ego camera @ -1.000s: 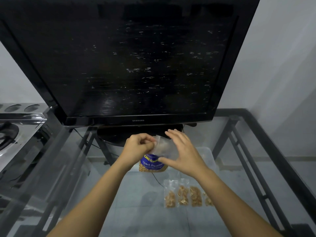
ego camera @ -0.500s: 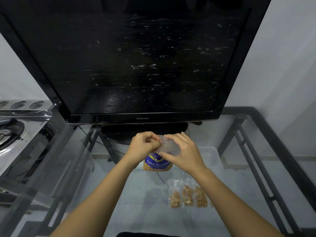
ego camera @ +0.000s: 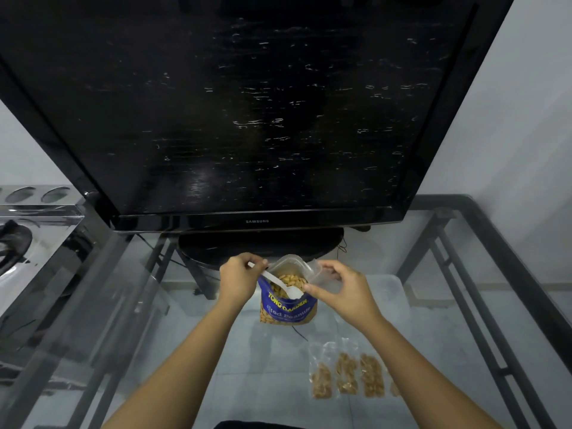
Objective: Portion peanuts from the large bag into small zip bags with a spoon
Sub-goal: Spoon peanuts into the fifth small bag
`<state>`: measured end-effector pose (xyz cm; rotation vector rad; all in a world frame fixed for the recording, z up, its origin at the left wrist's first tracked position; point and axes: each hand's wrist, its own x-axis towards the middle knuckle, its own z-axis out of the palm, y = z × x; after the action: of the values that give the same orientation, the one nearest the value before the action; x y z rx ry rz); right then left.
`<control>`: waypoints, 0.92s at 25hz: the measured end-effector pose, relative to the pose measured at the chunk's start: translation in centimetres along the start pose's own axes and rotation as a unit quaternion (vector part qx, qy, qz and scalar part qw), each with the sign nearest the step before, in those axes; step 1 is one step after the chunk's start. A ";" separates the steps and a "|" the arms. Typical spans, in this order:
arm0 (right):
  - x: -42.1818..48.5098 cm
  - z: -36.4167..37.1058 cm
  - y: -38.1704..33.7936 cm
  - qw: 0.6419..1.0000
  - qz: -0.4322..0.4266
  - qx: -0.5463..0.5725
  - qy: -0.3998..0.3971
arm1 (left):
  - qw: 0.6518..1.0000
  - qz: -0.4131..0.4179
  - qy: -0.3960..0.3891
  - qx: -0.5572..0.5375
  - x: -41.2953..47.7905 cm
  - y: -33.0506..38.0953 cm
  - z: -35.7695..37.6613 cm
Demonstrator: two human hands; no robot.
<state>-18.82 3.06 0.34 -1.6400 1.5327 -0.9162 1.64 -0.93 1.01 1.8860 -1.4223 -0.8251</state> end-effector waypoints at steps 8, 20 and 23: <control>0.1 1.5 2.1 0.993 0.067 0.098 0.011 | 0.987 0.155 -0.035 0.007 -0.5 1.1 -0.6; -0.1 0.8 2.4 0.993 0.061 0.089 -0.043 | 0.999 0.031 -0.040 0.011 1.8 0.5 1.4; -0.1 0.7 2.6 0.994 0.057 0.083 -0.049 | 0.997 -0.059 -0.031 -0.046 1.9 0.5 1.7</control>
<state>-19.49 3.09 -2.27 -1.4432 1.4293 -0.8635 0.46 -3.01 0.14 1.9033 -1.2958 -0.9960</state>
